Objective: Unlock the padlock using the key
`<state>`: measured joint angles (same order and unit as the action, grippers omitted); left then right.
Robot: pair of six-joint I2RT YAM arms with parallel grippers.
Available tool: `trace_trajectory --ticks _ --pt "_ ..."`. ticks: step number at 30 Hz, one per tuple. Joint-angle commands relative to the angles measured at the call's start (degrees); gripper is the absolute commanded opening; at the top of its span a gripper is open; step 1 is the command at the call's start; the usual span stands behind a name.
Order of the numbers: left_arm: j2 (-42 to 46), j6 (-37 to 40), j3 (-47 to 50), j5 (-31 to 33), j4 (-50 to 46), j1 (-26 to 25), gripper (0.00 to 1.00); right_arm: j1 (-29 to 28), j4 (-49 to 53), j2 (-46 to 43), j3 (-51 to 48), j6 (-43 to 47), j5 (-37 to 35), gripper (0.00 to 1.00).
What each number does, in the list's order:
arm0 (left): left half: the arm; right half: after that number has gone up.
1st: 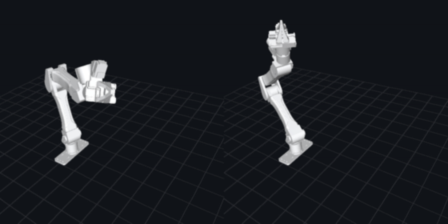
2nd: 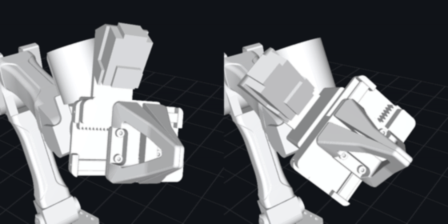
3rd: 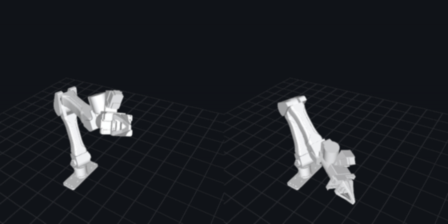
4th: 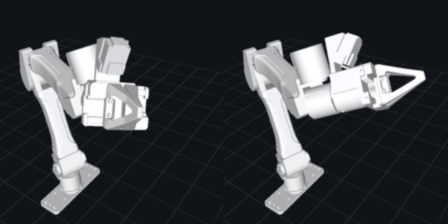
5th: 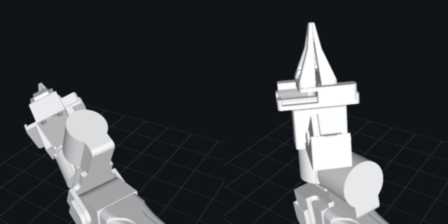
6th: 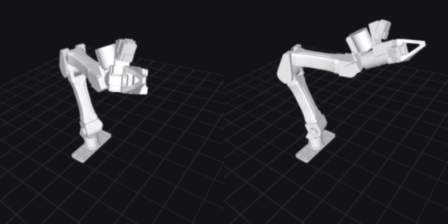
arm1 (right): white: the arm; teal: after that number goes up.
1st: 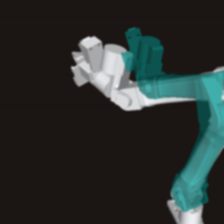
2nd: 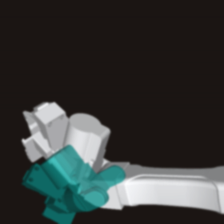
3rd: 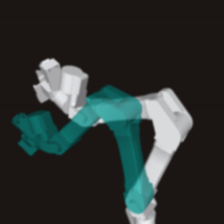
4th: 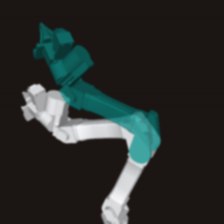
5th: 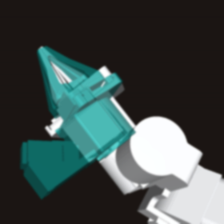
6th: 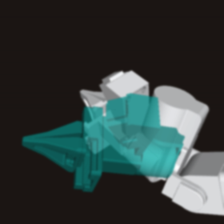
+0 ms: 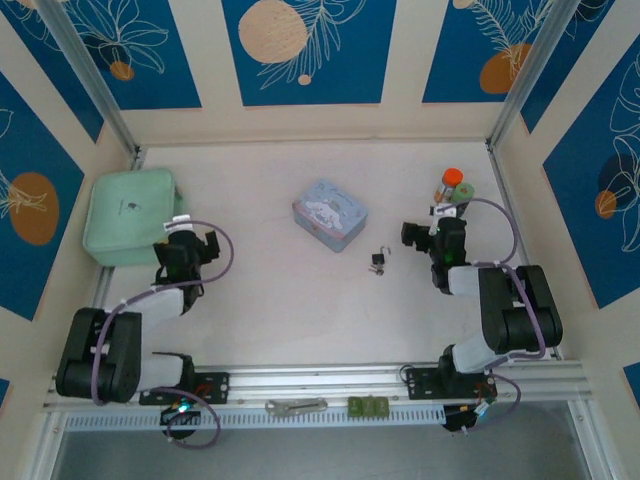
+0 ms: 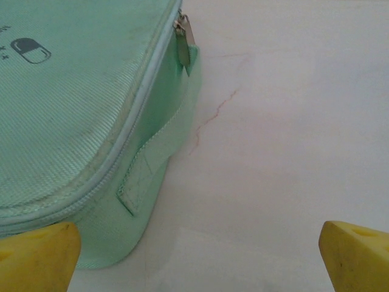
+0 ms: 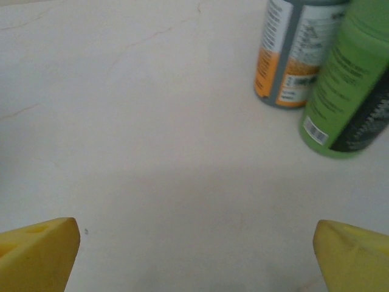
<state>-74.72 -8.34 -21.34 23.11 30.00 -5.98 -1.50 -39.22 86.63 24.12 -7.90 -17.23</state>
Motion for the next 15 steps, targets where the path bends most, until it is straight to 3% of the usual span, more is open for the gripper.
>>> trace_trajectory --ticks 1,4,6,9,12,15 --pt "-1.5 4.6 1.2 -0.5 10.7 0.6 1.0 -0.3 -8.9 0.6 -1.1 0.1 1.7 0.99" --pt "-3.2 7.8 2.7 -1.1 17.9 0.7 1.0 -0.4 -8.7 0.5 -1.2 0.1 1.5 0.99" --pt "-3.6 6.9 2.5 -1.8 17.5 0.7 1.0 -0.4 -9.1 0.6 -1.3 0.2 1.5 0.99" --pt "-10.8 8.2 6.0 -4.9 33.4 0.6 1.0 -0.4 -9.2 0.5 -1.4 0.2 1.4 0.99" --pt "-10.6 8.9 6.2 -9.1 31.7 0.5 1.0 -0.5 -9.3 0.6 -1.4 0.3 1.5 0.99" --pt "-17.1 10.3 7.1 -10.8 41.5 0.5 1.0 -0.5 -9.3 0.6 -1.4 0.3 1.4 0.99"
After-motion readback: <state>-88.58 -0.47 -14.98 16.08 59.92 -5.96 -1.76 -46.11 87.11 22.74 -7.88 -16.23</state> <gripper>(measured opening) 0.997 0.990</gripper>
